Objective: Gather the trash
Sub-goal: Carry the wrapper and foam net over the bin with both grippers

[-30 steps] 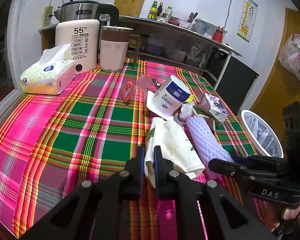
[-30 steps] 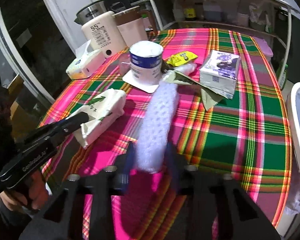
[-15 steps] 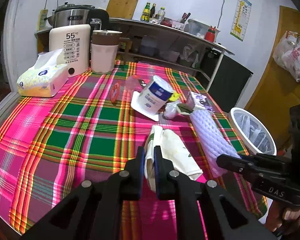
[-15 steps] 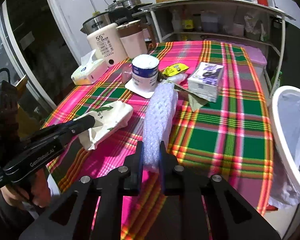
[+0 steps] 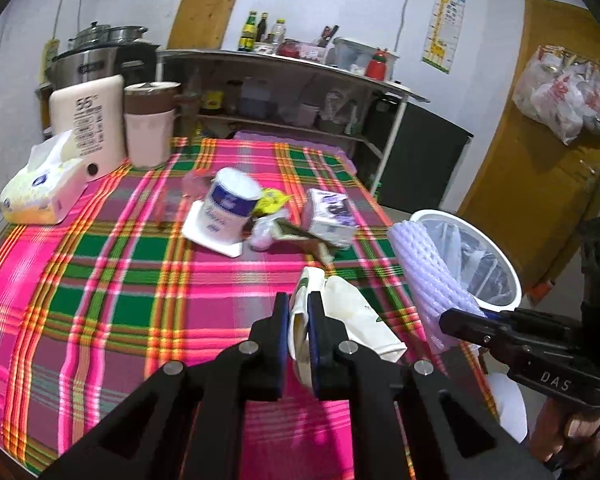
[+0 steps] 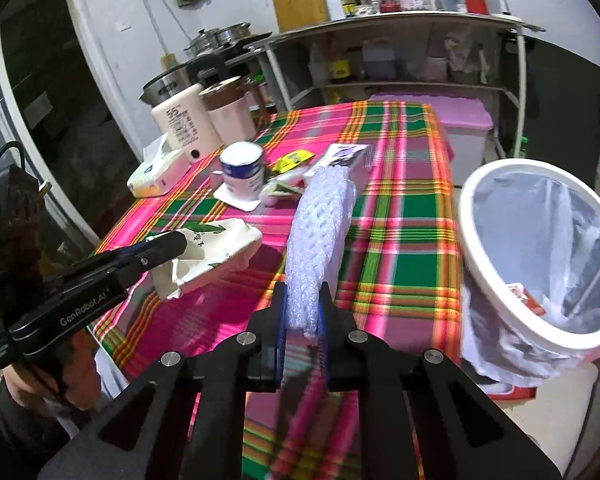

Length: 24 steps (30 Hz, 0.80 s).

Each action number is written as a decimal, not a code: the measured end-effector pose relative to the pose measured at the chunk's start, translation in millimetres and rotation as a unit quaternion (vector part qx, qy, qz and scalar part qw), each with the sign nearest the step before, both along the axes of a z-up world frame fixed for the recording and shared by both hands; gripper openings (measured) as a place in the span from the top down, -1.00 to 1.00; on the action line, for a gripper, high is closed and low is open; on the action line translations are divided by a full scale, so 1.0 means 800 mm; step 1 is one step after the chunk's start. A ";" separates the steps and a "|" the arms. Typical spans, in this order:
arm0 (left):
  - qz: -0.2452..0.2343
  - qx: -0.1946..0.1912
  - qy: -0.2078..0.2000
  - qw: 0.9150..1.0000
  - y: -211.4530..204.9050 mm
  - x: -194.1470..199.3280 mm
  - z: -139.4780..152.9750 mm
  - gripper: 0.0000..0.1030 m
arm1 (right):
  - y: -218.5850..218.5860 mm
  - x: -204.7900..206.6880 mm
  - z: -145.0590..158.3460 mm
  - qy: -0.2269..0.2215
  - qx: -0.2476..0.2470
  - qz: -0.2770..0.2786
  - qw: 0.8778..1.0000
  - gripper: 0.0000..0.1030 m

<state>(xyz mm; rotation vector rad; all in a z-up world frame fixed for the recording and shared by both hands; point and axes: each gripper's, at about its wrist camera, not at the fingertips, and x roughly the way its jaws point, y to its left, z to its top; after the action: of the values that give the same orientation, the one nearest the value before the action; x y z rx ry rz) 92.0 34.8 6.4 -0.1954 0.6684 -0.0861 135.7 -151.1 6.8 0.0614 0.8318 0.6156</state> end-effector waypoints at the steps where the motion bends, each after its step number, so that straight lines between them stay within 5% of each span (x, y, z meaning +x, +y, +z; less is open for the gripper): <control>1: -0.004 0.001 -0.002 1.000 -0.004 0.001 0.002 0.82 | -0.007 0.000 0.002 -0.002 0.001 -0.006 1.000 0.73; 24: -0.136 0.020 -0.034 0.990 -0.156 0.075 0.040 0.82 | -0.153 0.023 0.006 -0.011 -0.004 -0.138 0.990 0.73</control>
<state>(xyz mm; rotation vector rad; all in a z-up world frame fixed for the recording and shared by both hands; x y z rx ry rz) 152.0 -90.4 38.1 -0.0610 0.6258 -0.3393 153.7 -273.7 11.6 0.1588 0.7883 0.3514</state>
